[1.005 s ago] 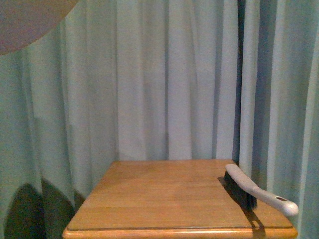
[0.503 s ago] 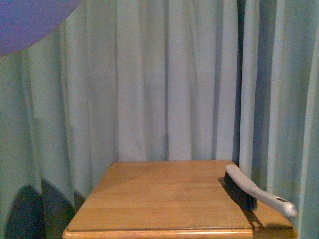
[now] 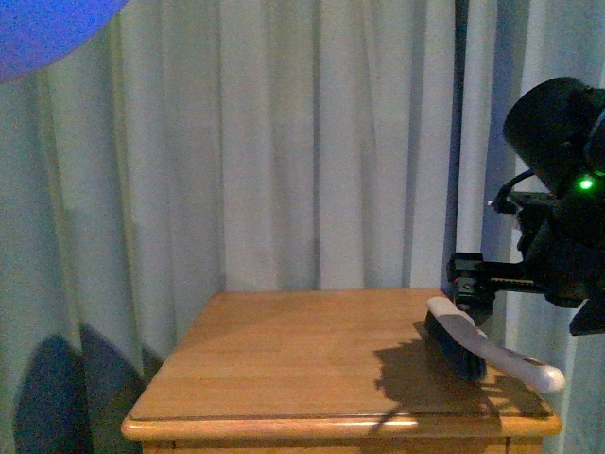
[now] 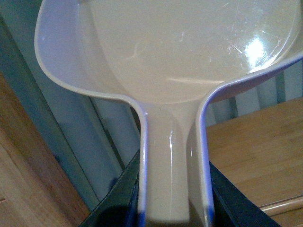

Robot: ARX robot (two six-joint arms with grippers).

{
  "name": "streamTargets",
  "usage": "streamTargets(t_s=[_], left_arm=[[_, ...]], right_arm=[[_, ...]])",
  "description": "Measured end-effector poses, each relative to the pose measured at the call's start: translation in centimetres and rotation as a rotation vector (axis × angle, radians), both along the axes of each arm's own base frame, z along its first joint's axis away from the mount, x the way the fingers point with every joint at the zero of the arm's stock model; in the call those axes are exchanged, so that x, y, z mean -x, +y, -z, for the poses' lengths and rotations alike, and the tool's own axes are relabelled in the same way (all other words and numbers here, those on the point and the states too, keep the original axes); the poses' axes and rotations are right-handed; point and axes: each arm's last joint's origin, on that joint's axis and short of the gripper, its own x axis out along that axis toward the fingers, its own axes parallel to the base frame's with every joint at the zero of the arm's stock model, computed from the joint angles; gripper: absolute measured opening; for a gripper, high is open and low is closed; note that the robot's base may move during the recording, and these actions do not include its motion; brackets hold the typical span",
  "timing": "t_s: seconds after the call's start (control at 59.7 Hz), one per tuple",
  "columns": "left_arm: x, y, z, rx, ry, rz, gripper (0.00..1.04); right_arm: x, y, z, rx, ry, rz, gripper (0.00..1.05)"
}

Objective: Clean up trash

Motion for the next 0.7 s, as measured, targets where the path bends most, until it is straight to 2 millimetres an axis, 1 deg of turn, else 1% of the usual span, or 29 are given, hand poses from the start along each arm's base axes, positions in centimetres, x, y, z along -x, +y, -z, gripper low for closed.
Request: streamTargets(t_s=[0.168, 0.268, 0.385, 0.536, 0.704], left_arm=[[0.0, 0.0, 0.0, 0.0, 0.0, 0.0, 0.27], [0.0, 0.0, 0.0, 0.0, 0.0, 0.0, 0.27], [0.0, 0.0, 0.0, 0.0, 0.0, 0.0, 0.27], [0.0, 0.0, 0.0, 0.0, 0.0, 0.0, 0.27], [0.0, 0.0, 0.0, 0.0, 0.0, 0.0, 0.27]], right_arm=[[-2.2, 0.6, 1.9, 0.007, 0.058, 0.01, 0.97], [-2.9, 0.9, 2.7, 0.007, 0.08, 0.01, 0.97], [-3.3, 1.1, 3.5, 0.0, 0.096, 0.006, 0.97], [-3.7, 1.4, 5.1, -0.009, 0.13, 0.017, 0.97], [-4.0, 1.5, 6.0, -0.008, 0.143, 0.019, 0.97]])
